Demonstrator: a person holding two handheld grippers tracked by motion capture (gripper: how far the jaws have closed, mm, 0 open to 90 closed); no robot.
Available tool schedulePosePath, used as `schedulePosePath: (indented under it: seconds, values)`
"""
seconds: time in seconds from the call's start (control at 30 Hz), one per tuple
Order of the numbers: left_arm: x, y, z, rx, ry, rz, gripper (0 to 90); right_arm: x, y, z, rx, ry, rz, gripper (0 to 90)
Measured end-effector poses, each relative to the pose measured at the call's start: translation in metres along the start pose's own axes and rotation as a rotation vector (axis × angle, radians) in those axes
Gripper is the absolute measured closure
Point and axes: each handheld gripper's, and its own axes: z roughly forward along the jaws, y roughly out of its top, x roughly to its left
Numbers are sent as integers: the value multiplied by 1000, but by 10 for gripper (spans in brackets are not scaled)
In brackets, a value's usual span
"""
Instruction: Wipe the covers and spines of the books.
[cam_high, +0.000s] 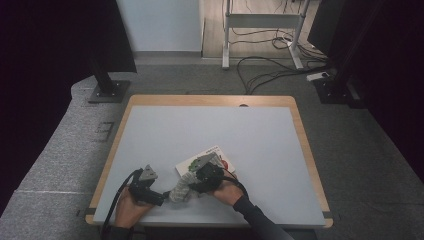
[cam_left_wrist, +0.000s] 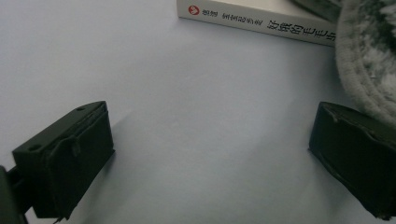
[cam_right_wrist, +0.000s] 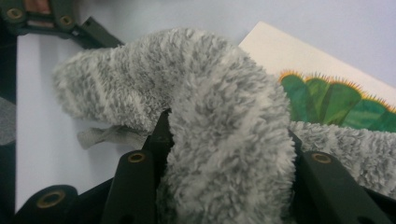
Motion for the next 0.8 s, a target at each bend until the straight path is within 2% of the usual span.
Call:
schedulePosePath:
  seconds: [0.6,0.8]
  values:
    - [0,0,0,-3,0,-4,0,-20,20,17,0,-50,20,554]
    - [0,0,0,-2,0,-3,0,-22,19,17,-3,-43,22,557]
